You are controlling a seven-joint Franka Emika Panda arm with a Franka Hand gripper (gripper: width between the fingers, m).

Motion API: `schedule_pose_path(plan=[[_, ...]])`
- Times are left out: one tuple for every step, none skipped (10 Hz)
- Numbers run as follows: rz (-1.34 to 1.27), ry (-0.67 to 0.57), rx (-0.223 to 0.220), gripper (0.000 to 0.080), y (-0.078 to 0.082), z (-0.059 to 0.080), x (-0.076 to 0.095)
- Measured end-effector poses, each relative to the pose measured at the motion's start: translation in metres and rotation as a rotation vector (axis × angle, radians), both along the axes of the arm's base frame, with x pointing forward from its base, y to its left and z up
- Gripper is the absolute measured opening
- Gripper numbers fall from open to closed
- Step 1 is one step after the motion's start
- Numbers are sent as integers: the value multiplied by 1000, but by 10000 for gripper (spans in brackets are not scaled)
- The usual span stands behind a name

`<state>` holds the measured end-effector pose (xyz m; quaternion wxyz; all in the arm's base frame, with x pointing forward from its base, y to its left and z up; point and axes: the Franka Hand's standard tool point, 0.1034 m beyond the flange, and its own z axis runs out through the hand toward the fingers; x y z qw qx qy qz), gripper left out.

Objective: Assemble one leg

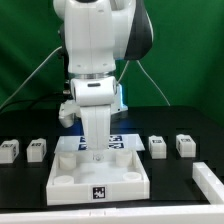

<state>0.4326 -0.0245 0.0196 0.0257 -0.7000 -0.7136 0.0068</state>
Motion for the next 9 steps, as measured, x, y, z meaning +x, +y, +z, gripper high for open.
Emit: schedule_pose_path(plan=[[-3, 9, 3, 650, -1, -6, -2], [-8, 13, 4, 650, -1, -8, -3], [-9, 12, 3, 650, -1, -8, -2], [-9, 12, 3, 641, -1, -8, -3], [-9, 12, 3, 641, -2, -8, -3], [-10, 13, 3, 477, -2, -8, -3], [-10, 13, 3, 287, -2, -8, -3], [-10, 13, 3, 287, -2, -8, -3], [-10, 13, 3, 106, -2, -8, -3]])
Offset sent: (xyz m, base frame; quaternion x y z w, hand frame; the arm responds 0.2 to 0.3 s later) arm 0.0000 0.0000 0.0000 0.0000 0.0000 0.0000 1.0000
